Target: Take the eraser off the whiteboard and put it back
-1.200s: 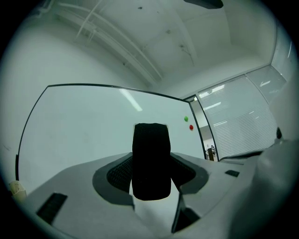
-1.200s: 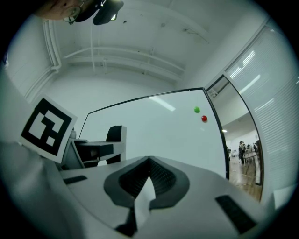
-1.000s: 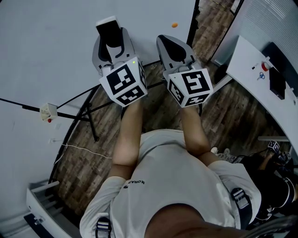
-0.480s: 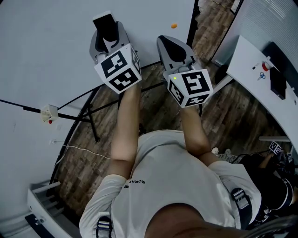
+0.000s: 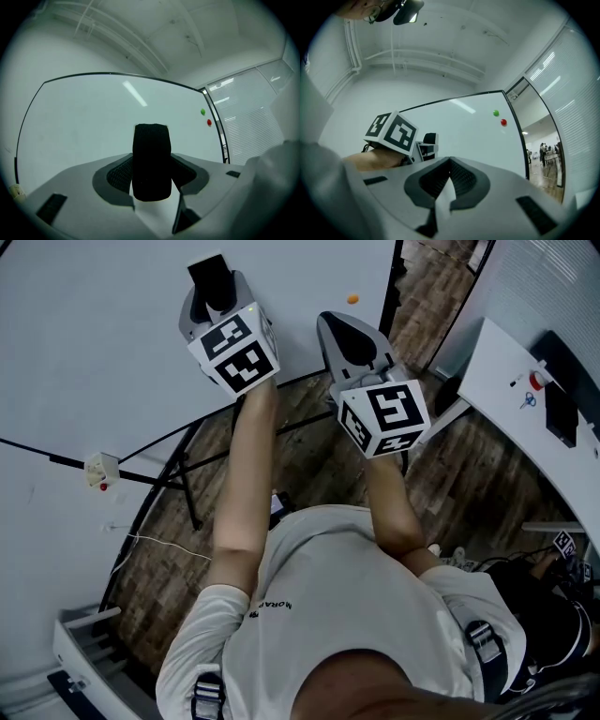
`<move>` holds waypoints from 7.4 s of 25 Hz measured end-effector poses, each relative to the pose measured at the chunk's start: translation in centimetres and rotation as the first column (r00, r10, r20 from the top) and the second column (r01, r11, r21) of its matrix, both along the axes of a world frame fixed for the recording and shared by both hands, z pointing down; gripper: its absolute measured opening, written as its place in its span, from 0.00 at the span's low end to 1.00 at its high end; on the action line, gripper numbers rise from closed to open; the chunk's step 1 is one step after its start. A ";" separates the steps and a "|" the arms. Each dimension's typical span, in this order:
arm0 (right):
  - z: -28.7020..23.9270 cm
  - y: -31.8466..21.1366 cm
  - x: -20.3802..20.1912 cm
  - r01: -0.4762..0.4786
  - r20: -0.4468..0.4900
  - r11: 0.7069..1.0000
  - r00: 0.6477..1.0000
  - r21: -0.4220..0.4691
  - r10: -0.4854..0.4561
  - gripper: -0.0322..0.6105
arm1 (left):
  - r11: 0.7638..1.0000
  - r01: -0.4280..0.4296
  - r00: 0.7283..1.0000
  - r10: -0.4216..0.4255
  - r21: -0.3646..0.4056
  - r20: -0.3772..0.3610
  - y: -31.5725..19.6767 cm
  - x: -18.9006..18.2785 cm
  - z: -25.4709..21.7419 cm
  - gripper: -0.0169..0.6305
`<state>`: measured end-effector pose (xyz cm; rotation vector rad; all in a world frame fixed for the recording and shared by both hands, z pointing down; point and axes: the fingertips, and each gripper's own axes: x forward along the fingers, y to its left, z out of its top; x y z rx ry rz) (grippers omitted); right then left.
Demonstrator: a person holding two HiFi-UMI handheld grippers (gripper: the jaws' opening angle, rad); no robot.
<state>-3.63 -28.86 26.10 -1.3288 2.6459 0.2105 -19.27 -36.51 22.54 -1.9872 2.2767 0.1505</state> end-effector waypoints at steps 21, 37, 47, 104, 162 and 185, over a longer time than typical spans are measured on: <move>-0.3 -0.6 1.0 -0.013 0.010 1.000 1.000 0.005 0.013 0.07 | 0.998 0.051 0.999 -0.050 -0.034 0.021 -3.7 -0.9 -0.9 0.38; -0.3 -0.8 1.1 -0.022 0.004 1.000 1.000 0.010 0.022 0.07 | 0.996 0.054 0.999 -0.053 -0.072 0.008 -6.0 -1.9 -0.7 0.38; -0.3 -1.1 1.3 -0.026 0.005 1.000 1.000 0.008 0.026 0.07 | 0.996 0.051 0.999 -0.050 -0.071 0.014 -7.0 -2.1 -0.8 0.38; -0.5 0.6 0.9 -0.024 0.013 1.000 1.000 0.012 0.024 0.07 | 0.998 -0.064 0.998 0.064 0.001 -0.003 1.1 1.6 0.6 0.46; -0.2 2.2 0.4 -0.008 0.023 1.000 1.000 0.018 0.007 0.07 | 0.988 -0.121 0.992 0.116 0.092 0.058 11.5 5.9 2.5 0.03; 0.5 3.1 -0.1 0.005 -0.014 1.000 1.000 0.006 -0.004 0.07 | 0.987 -0.133 0.990 0.127 0.090 0.069 13.2 6.4 3.6 0.03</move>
